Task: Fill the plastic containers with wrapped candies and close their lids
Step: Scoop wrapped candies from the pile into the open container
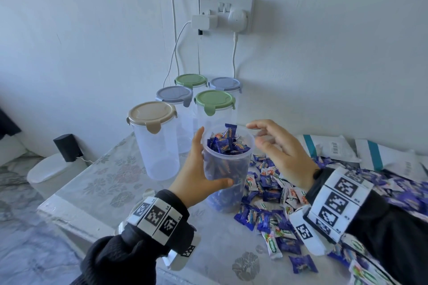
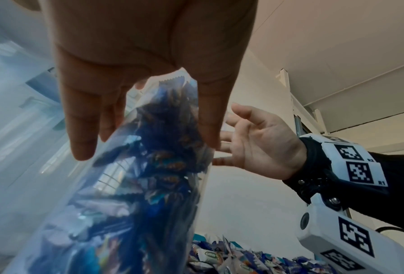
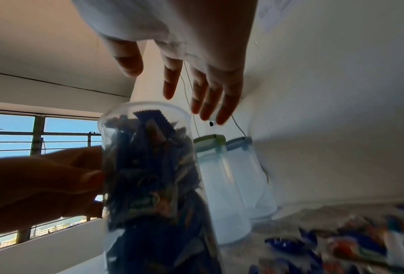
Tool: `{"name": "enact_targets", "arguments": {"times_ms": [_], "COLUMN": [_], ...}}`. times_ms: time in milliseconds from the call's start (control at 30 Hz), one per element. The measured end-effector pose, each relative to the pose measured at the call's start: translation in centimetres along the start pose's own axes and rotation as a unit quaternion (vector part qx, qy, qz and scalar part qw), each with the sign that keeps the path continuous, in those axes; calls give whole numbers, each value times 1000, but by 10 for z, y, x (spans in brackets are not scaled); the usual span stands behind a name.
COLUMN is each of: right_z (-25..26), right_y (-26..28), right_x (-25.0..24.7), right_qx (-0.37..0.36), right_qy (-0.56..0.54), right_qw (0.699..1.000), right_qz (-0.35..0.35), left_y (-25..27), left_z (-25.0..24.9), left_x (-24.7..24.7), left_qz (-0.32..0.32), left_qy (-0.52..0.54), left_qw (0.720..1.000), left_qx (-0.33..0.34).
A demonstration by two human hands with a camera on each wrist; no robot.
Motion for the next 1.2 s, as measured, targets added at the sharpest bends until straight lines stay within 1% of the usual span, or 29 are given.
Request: {"name": "enact_targets", "arguments": {"times_ms": [67, 133, 200, 267, 367, 533, 700, 867, 1100, 1200], "right_z": [-7, -10, -8, -8, -10, -18, -15, -16, -17, -21], "right_y": [-1, -2, -2, -3, -6, -19, -39, -56, -65, -65], "right_x": [13, 24, 33, 38, 43, 52, 65, 78, 82, 87], "right_qx": [29, 22, 15, 18, 9, 25, 36, 38, 27, 28], "right_qy": [-41, -103, -166, -209, -217, -240, -265, -272, -283, -277], "right_qw": [998, 992, 984, 976, 976, 970, 963, 961, 959, 961], "right_qz": [44, 68, 69, 53, 30, 22, 7, -3, -11, 11], "left_y": [2, 2, 3, 4, 6, 8, 8, 6, 2, 6], "left_z": [4, 7, 9, 9, 9, 17, 24, 30, 39, 36], "left_x": [1, 0, -2, -4, -9, -21, -35, -48, -52, -51], "left_qz": [-10, -22, -35, -44, -54, -78, -99, -119, -128, -96], "left_qy": [9, 23, 31, 37, 42, 42, 42, 49, 48, 20], "left_qw": [1000, 999, 999, 998, 998, 996, 994, 991, 991, 995], "left_qx": [-7, -7, -4, 3, 11, 10, 26, 23, 6, -1]}}
Point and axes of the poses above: each hand's wrist, its own y-axis away from the middle knuckle, its own x-axis out of the palm, z = x × y, the point moved 4 cm from there along -y, towards the middle knuckle, and after that the axes turned 12 degrees about z, right-handed, at the moved point
